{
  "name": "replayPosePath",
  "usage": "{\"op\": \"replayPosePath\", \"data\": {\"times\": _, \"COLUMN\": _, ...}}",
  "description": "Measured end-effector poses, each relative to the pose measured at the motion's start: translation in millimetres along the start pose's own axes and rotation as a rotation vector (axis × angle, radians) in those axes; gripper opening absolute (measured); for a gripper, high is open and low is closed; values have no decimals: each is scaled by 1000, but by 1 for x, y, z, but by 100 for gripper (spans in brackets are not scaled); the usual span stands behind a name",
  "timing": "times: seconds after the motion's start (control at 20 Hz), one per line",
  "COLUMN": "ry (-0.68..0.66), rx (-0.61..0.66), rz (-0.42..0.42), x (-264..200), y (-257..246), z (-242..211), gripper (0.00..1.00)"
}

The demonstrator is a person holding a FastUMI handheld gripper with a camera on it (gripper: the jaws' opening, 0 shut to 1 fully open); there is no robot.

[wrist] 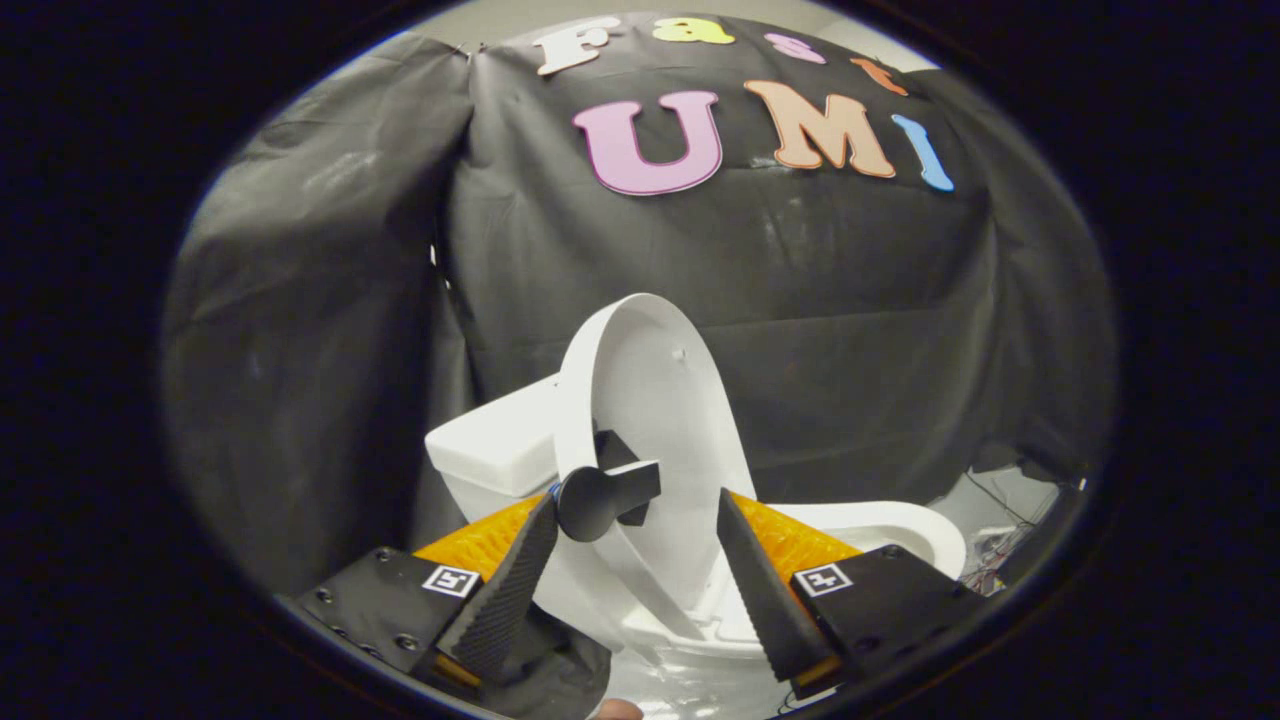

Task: Open the toilet lid.

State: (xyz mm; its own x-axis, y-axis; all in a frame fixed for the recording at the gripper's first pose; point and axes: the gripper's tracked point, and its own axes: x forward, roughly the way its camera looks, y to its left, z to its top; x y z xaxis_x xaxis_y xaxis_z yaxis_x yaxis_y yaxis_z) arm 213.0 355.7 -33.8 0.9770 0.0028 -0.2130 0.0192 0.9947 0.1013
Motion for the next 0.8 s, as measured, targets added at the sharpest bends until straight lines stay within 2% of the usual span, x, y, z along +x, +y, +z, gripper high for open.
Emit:
{"op": "replayPosePath", "data": {"times": 0.15, "ry": -17, "rx": -45, "rz": -2, "x": -20, "y": -24, "z": 16, "gripper": 98}}
{"op": "replayPosePath", "data": {"times": 0.55, "ry": -101, "rx": -15, "rz": 35, "x": -66, "y": -80, "z": 60, "gripper": 96}}
{"op": "replayPosePath", "data": {"times": 0.7, "ry": -121, "rx": -11, "rz": 21, "x": -77, "y": -111, "z": 67, "gripper": 96}}
{"op": "replayPosePath", "data": {"times": 0.8, "ry": -113, "rx": -6, "rz": 58, "x": -87, "y": -123, "z": 66, "gripper": 97}}
